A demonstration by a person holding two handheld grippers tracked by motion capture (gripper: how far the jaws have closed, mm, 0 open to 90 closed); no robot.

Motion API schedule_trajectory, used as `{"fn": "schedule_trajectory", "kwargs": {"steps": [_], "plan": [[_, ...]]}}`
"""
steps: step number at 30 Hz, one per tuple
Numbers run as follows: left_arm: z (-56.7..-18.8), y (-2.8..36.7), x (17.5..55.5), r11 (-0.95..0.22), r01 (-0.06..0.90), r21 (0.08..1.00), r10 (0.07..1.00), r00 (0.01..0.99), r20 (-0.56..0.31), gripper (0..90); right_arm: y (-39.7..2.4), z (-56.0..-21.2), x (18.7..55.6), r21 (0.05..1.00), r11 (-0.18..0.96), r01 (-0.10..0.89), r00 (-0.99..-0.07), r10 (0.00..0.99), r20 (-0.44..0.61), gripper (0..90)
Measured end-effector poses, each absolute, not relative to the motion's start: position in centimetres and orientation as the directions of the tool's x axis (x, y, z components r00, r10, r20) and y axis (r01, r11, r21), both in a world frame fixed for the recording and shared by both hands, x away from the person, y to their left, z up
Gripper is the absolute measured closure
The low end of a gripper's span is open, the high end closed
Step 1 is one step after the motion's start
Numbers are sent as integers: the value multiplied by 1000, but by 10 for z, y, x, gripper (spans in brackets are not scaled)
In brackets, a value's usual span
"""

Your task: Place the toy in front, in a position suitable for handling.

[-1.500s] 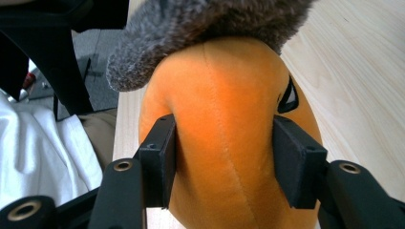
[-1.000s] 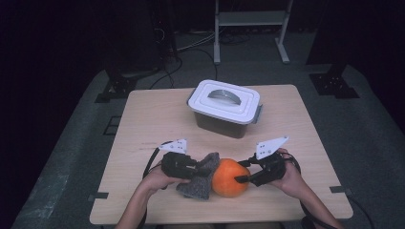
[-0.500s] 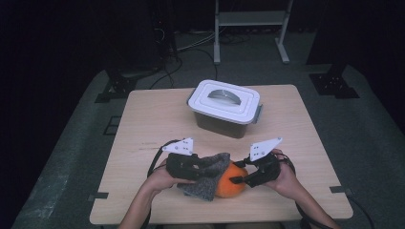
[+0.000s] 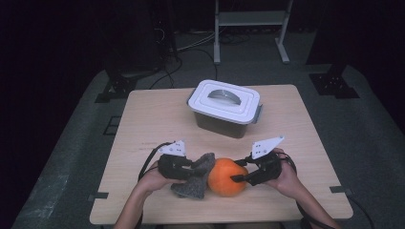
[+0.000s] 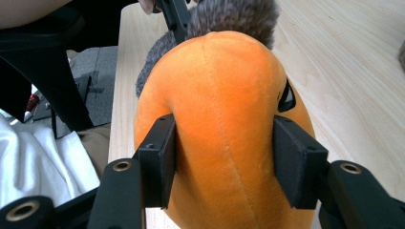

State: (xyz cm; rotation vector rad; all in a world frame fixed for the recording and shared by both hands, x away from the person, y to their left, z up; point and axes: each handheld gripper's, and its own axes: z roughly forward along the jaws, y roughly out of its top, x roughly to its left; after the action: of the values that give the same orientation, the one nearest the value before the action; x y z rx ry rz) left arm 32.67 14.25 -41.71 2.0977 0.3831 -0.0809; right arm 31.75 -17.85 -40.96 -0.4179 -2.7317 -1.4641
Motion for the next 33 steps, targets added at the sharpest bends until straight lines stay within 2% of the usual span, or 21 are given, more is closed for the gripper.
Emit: {"fn": "schedule_trajectory", "kwargs": {"steps": [4,15,26,33], "plan": [[-419,157,326,-457,330,826,255,938,-234,713,-178,-409,318,816,524,244,-963,230,141,448],[-409,193,319,-403,348,847,308,923,-233,713,-179,-411,320,821,512,251,-962,229,152,444],[-404,258,309,-345,393,853,430,873,-229,713,-178,-411,320,824,504,259,-960,231,161,442],[-406,284,309,-335,426,840,498,837,-225,713,-177,-411,320,823,506,258,-960,231,160,442]]}}
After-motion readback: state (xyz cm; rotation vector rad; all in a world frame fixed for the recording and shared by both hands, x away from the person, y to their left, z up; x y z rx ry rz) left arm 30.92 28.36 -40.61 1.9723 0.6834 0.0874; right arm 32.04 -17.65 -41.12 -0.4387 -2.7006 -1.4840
